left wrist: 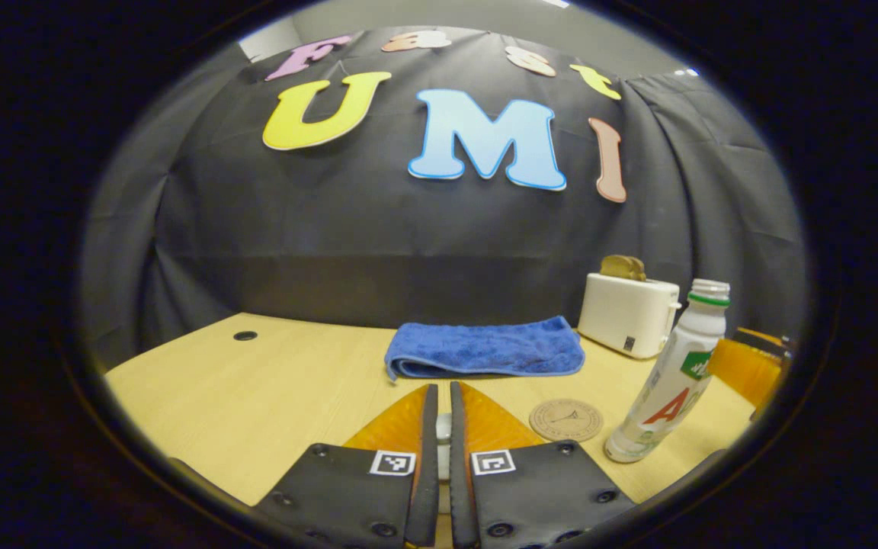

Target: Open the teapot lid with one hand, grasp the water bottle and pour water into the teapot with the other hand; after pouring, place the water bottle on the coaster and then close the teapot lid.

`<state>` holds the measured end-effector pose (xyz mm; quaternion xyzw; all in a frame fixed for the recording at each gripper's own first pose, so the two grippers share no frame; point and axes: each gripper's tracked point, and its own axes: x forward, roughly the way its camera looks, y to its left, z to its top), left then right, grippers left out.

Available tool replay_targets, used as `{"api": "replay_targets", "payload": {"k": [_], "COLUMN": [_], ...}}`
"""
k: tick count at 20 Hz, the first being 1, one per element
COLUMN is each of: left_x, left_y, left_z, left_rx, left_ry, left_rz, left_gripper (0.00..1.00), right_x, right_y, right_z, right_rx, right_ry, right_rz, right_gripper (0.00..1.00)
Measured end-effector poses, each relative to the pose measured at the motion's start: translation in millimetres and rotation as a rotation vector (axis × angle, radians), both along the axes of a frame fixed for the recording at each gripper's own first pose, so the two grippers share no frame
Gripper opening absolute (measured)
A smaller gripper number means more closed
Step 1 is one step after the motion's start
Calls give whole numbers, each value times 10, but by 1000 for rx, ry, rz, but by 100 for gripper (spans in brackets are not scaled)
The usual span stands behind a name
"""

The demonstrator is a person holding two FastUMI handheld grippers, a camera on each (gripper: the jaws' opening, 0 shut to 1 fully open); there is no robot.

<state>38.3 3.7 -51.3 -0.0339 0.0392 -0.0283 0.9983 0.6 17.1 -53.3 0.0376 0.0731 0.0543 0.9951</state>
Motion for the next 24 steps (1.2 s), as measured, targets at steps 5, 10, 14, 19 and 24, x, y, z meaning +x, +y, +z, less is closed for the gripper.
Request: {"api": "replay_targets", "payload": {"k": [5, 10, 14, 19, 24], "left_x": [-46, -81, -89, -81, -53], "left_y": [320, 636, 833, 955, 947], "left_z": [119, 142, 31, -78, -150], "left_rx": [-30, -79, -115, -138, -153], "left_ry": [-37, -31, -7, 22, 44], "left_rz": [60, 113, 150, 180, 175], "left_gripper": [13, 17, 10, 13, 13], "right_x": [33, 49, 72, 85, 144], "right_y": [45, 142, 145, 187, 176], "right_z": [-174, -333, -473, -614, -642], "right_rx": [-7, -26, -44, -48, -67], "right_ry": [51, 100, 139, 182, 188], "right_rz": [12, 44, 43, 52, 39], "right_gripper": [95, 95, 95, 95, 95]}}
